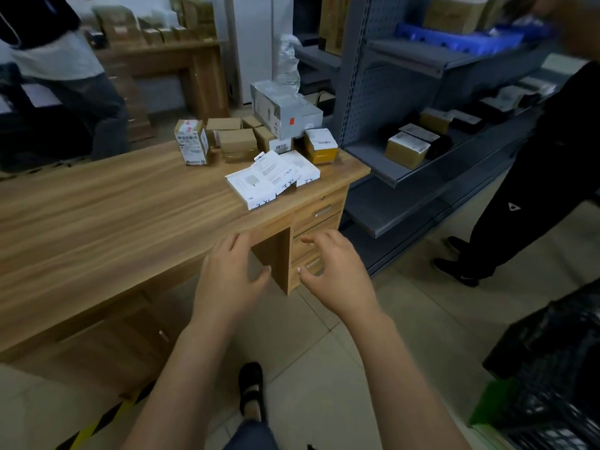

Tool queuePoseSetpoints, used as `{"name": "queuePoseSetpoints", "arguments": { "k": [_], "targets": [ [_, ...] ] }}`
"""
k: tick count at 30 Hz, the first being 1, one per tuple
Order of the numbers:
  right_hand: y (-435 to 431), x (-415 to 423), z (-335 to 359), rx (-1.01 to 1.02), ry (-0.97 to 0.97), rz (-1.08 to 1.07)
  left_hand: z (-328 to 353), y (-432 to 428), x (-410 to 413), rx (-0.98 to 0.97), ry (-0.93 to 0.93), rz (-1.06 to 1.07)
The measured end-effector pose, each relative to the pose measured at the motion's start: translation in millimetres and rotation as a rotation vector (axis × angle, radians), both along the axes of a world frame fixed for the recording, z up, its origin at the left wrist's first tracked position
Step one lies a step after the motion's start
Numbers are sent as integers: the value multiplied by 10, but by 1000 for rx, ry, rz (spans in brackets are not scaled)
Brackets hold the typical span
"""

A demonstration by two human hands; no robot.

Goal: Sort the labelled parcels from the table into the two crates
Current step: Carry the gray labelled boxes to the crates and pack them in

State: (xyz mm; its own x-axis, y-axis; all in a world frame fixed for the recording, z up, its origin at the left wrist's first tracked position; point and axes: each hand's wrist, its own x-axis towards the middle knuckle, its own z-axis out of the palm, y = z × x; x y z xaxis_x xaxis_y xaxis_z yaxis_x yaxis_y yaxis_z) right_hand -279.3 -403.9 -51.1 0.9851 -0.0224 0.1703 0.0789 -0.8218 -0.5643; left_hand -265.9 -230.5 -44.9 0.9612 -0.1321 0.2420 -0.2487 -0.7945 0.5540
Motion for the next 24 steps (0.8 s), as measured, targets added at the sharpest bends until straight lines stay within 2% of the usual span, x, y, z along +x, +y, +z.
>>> {"name": "queuePoseSetpoints", "arguments": {
  "k": [4, 14, 24],
  "targets": [
    [-5, 661, 65, -13, 0, -20, 27, -12, 723, 3, 27, 35],
    [111, 2338, 389, -32, -47, -101, 228, 76, 2644, -23, -60, -66],
    [-90, 3379, 358, -59, -24, -127, 218, -81, 3713, -33, -14, -87]
  ]
}}
